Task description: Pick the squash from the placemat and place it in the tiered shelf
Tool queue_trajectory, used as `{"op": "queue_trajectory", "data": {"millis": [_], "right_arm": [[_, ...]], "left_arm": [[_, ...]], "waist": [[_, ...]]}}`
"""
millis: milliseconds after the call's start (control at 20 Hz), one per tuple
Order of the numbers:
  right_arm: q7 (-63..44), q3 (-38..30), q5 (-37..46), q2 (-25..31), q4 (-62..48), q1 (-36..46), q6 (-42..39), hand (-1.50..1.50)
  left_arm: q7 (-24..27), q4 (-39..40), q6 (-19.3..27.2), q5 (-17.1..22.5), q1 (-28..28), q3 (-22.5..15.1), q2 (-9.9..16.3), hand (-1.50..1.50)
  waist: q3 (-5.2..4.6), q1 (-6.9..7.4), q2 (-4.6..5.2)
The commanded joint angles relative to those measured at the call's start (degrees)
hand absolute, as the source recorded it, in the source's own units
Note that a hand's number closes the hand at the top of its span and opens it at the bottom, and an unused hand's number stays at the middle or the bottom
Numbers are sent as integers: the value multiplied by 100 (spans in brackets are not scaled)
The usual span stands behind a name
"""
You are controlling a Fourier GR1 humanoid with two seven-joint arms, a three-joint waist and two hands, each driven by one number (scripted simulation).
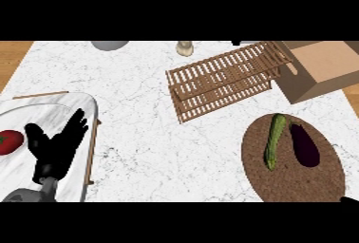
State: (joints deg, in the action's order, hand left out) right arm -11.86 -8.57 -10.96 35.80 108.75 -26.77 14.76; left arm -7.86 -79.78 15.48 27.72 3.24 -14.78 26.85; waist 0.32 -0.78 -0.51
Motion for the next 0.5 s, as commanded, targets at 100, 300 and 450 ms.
{"op": "queue_trajectory", "data": {"millis": [100,300,450], "right_arm": [[-2187,474,548,524,563,688,293,-150],[-3779,473,995,882,952,1292,585,-150],[-4543,1149,1773,807,611,1882,730,-150]], "left_arm": [[-252,465,-228,42,182,-39,-152,0],[-226,302,-140,-123,-35,-153,-220,0],[-248,565,-280,-116,332,-4,-213,0]], "waist": [[-49,149,98],[-52,199,85],[-50,201,101]]}}
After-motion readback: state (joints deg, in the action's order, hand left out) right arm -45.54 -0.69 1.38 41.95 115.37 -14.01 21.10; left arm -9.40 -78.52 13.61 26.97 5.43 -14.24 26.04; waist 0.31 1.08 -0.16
